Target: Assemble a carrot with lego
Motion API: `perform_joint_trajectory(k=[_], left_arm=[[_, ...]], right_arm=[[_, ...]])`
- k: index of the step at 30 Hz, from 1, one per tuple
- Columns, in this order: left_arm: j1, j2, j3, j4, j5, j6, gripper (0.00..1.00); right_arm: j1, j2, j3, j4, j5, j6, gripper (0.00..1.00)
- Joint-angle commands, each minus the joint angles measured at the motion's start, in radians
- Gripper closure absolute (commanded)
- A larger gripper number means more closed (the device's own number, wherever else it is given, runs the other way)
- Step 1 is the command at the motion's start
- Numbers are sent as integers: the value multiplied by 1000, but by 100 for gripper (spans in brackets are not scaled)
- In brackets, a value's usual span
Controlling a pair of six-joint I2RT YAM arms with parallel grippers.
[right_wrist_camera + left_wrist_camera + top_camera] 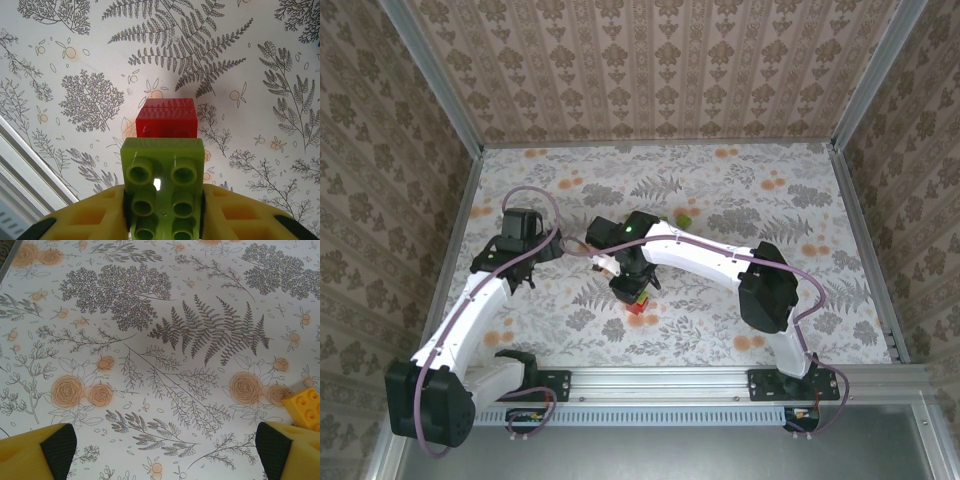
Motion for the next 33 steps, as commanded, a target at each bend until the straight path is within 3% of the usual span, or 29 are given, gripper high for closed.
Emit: perform_joint_trajectory(k=[1,15,33], left_arm=[[-4,-1,25,-12,-14,16,5],[-6,9,27,-13,-18,17,5],[-9,19,30,-12,-22,18,5]], right_arm=[[12,114,-76,-33,-7,-17,66],[18,25,15,-116,27,-190,66],[87,-77,-112,-166,8,-315,67]])
